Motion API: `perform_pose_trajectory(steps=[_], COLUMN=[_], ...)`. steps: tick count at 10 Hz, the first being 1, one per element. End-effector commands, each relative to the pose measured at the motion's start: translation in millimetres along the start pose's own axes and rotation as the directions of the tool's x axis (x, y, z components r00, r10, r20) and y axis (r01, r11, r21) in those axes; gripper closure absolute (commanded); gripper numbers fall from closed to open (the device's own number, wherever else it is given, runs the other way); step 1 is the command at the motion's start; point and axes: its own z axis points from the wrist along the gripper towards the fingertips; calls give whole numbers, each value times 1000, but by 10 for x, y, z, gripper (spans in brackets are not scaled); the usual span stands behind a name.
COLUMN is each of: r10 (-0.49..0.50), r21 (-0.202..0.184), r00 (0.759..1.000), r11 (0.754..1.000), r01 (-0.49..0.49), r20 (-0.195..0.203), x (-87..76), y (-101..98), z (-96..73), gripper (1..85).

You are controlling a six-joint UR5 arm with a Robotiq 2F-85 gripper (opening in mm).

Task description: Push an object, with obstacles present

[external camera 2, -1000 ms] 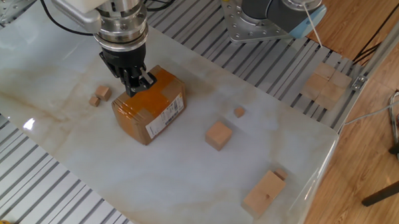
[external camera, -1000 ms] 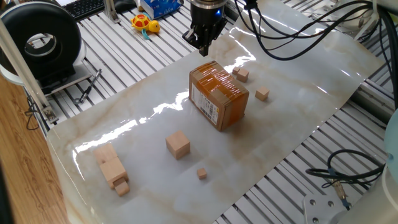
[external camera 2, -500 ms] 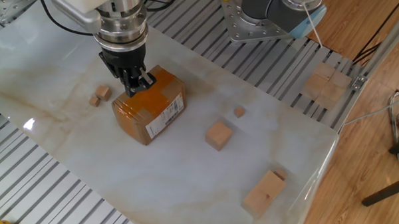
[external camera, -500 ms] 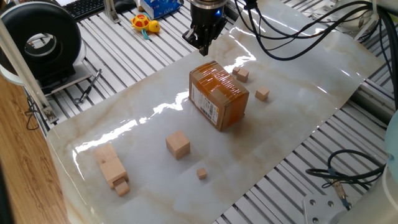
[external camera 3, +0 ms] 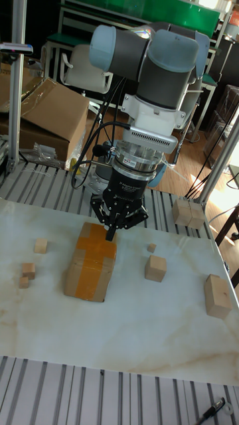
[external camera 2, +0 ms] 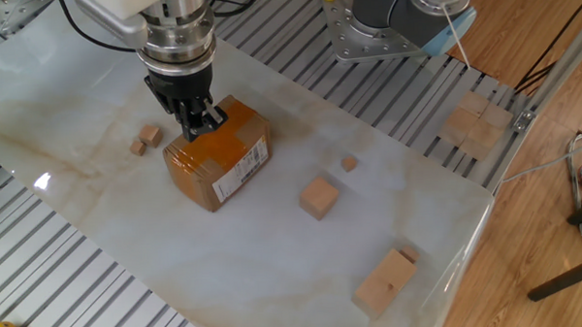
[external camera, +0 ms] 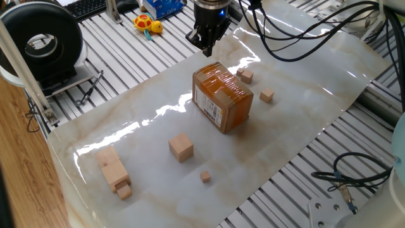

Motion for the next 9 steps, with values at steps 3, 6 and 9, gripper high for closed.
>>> perform_pose_trajectory(steps=[3,6,9], r10=[4,0,-27], r21=[-12,-34,-29], r00=[1000,1000,1000], r11=[1000,999,999], r01=[-4,0,27], r20=[2,10,-7], x=[-4,-20,27], y=[22,75,70], z=[-10,-6,-3], gripper=[843,843,843])
